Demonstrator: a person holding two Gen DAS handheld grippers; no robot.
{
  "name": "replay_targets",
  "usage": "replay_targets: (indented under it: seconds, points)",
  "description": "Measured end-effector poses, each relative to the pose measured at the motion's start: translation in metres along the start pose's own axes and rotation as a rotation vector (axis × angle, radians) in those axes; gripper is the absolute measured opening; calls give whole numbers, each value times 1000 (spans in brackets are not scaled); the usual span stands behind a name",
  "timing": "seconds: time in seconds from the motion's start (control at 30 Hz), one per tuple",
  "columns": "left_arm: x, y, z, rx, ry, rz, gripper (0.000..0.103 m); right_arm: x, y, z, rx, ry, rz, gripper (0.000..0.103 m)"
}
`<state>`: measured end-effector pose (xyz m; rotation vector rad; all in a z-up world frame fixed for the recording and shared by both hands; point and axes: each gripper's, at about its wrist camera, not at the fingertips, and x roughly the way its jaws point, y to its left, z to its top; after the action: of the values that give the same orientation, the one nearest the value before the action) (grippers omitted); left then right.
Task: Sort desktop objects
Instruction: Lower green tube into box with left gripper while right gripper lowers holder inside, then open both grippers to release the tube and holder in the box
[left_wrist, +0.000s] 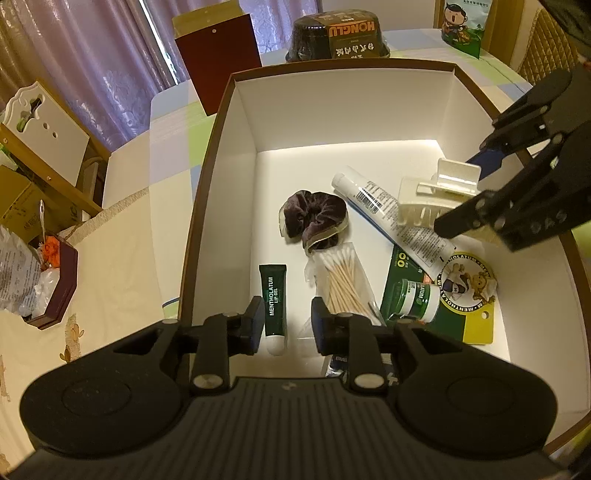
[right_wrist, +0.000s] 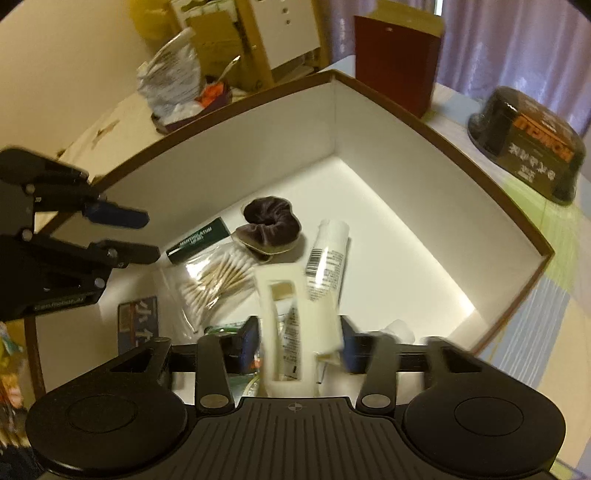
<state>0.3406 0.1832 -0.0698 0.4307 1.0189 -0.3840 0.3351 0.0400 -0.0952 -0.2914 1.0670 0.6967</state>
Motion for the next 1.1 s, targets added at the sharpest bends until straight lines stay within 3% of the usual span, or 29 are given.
replay_targets:
  seconds: [0.03, 0.27, 0.43, 0.5, 0.53, 0.6, 0.73, 1.1]
  points:
    - [-1, 0, 0, 1, 0, 2, 31, -1, 2, 0, -10, -8, -8, 81]
    - [-6, -3, -1, 3, 4, 14, 40, -7, 4, 3, -67, 0, -66, 82]
    - [-13, -7, -3, 6, 7, 17, 62, -15, 10, -1, -149, 46, -104, 82]
    - [-17, -9, -4, 4, 4, 16, 71, -19, 12, -4, -169, 57, -112, 89]
    - [-19, -10, -4, 3, 2, 13, 74, -22, 13, -6, -181, 50, -117, 98]
    - [-23, -12, -5, 3, 1, 7, 77, -27, 16, -10, -204, 41, -117, 99]
    - [-30, -16, -6, 0, -2, 9, 92, -35, 22, -15, -223, 33, -116, 99]
    - [-50, -24, -11, -9, -19, 1, 99, -52, 39, -30, -252, -7, -125, 99]
